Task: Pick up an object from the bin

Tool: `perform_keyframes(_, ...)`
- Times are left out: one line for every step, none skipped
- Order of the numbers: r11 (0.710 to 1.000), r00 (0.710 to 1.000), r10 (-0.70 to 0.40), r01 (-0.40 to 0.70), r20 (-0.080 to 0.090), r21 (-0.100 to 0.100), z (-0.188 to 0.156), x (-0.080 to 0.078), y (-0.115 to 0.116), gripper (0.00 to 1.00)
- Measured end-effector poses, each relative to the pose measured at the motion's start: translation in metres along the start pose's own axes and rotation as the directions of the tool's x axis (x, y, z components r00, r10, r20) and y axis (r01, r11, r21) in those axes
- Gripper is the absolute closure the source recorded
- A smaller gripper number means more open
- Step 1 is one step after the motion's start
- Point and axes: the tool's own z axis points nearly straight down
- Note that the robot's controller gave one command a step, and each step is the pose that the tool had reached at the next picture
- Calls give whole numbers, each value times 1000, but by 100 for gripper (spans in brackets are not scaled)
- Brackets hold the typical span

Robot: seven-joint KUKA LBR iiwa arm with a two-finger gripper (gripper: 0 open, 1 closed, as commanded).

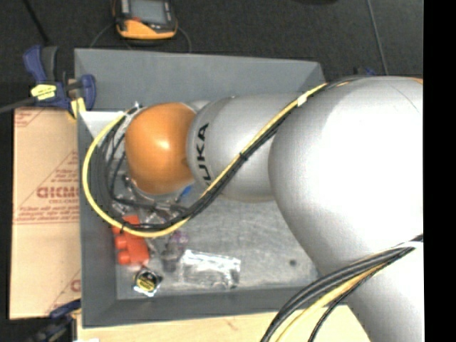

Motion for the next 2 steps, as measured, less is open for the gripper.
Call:
perform_keyframes(1000,1000,6,-6,1,-1,-1,0,-2,100)
perform_keyframes(1000,1000,-5,5,10,3,-154,7,-18,100)
